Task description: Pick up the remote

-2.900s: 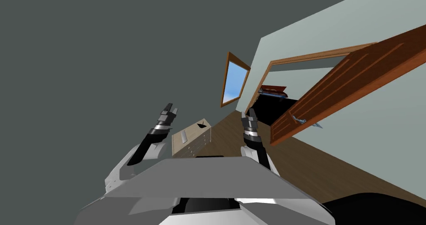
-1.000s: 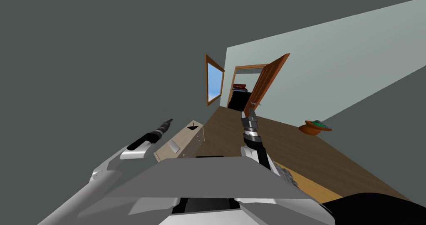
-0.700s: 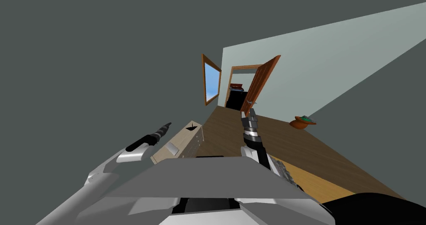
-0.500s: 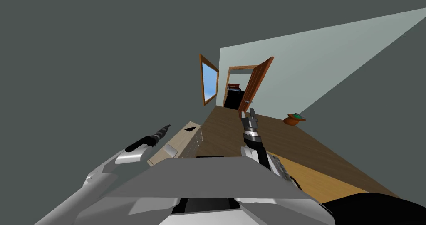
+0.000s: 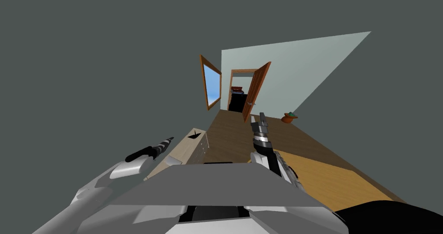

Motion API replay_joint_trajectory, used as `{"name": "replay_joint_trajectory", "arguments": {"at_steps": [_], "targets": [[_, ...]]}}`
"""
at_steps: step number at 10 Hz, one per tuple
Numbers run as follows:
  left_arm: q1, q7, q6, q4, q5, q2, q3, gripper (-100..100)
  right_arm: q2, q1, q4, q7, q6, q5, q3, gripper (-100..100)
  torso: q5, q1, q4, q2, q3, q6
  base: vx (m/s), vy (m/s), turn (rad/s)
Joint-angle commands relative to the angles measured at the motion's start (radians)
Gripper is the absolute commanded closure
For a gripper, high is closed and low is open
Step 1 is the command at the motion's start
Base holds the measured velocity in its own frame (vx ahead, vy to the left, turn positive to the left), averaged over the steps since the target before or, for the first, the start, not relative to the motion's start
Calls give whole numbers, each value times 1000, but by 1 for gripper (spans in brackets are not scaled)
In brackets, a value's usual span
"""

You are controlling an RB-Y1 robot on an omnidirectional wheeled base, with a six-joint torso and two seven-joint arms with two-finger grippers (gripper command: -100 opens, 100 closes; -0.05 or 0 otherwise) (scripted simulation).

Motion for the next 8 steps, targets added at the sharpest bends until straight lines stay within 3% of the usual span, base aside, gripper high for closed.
{"name": "replay_joint_trajectory", "arguments": {"at_steps": [1,2,3,5,8], "targets": [[-14,-18,6,50,22,2,-22,-100,0,0,0,0,0,0,0,0,0,0,0,0,0,0,-17,46,-142],[-14,-18,6,64,22,2,-22,-100,0,0,0,0,0,0,0,0,0,0,0,-1,0,-1,-7,18,19],[-7,-36,48,105,58,9,-36,-100,0,0,0,0,0,0,0,0,0,-2,0,-1,-1,-1,-8,29,-200],[-7,-36,48,106,58,9,-36,-100,0,0,0,0,0,0,0,0,0,-1,0,-1,0,-1,-14,27,-105],[7,-70,129,187,125,16,-65,-100,0,0,0,0,0,0,0,0,0,-1,0,-1,0,-1,-14,39,-231]]}}
